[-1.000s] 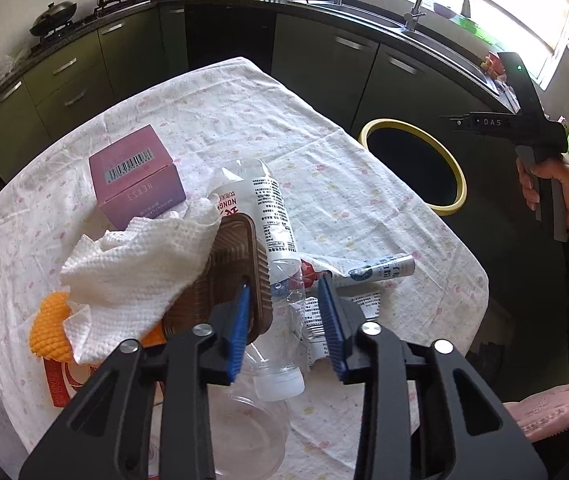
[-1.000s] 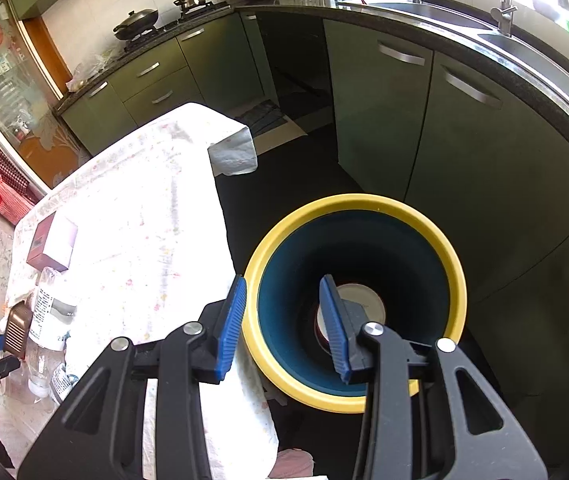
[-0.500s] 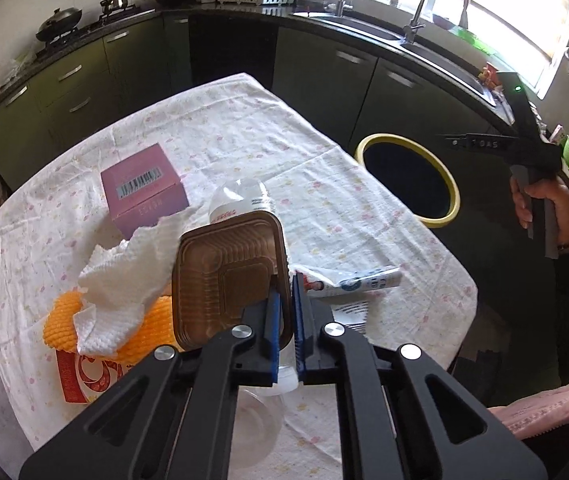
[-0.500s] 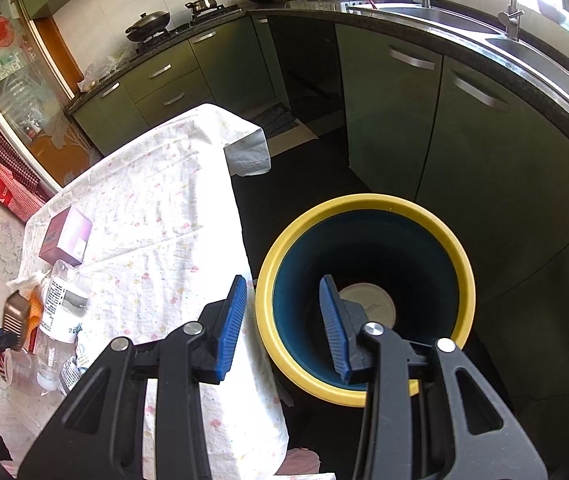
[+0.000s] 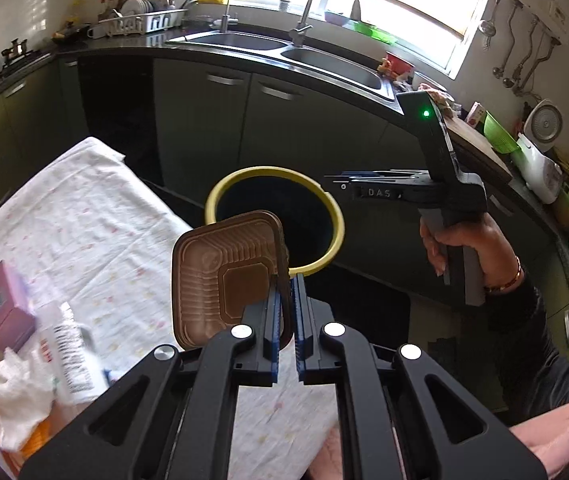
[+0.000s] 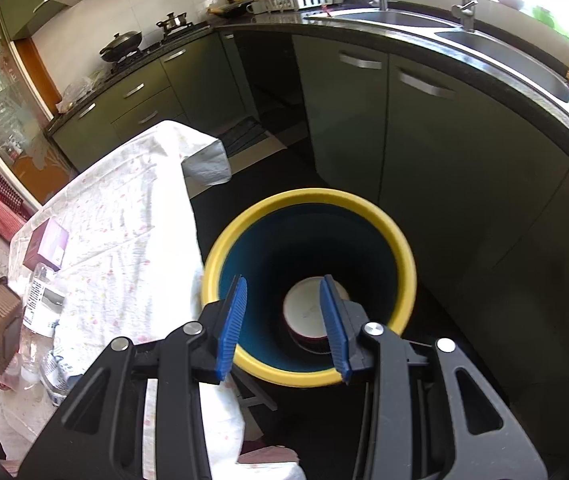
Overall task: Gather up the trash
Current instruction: 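Carry the brown tray over the bin and open the left gripper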
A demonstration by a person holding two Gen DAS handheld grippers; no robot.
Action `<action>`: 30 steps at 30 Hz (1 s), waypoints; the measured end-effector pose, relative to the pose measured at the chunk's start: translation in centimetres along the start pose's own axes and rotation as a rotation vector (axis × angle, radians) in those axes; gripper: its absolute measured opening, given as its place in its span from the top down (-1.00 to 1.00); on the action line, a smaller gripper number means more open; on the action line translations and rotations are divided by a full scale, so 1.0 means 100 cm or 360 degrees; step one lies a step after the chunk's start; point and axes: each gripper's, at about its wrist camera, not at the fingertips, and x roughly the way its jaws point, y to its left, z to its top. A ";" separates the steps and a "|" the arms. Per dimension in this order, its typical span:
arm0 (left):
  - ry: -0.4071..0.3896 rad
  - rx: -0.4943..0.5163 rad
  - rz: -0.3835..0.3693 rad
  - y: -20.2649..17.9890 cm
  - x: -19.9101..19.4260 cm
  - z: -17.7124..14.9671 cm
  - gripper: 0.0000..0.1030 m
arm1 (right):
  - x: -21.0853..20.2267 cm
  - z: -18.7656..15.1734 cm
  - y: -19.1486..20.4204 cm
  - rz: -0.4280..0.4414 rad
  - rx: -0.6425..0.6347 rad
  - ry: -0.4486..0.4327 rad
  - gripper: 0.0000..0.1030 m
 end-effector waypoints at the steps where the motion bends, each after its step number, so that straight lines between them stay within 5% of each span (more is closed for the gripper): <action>1: 0.0018 -0.0001 -0.0044 -0.007 0.017 0.009 0.87 | -0.002 -0.001 -0.005 -0.0009 0.0006 -0.0005 0.29; 10: 0.0184 -0.0005 -0.0042 -0.024 0.150 0.067 0.83 | 0.000 -0.015 -0.048 -0.0061 0.0078 0.0006 0.29; 12: 0.0202 -0.0024 0.0010 -0.021 0.168 0.076 0.61 | 0.002 -0.016 -0.055 -0.0074 0.0104 0.0016 0.29; 14: 0.0182 -0.0044 0.0072 -0.019 0.173 0.081 -0.03 | 0.003 -0.017 -0.062 -0.0080 0.0121 0.0020 0.29; 21: -0.0065 -0.0164 0.0146 0.000 0.103 0.064 -0.12 | 0.007 -0.019 -0.052 -0.0063 0.0087 0.0019 0.22; 27: -0.0290 -0.0271 0.0247 0.019 0.003 0.000 -0.55 | 0.018 -0.020 -0.020 0.0002 -0.0007 0.0066 0.22; 30: -0.0403 -0.0315 0.0409 0.033 -0.047 -0.040 -0.76 | 0.021 -0.021 0.003 0.0042 -0.0071 0.0081 0.12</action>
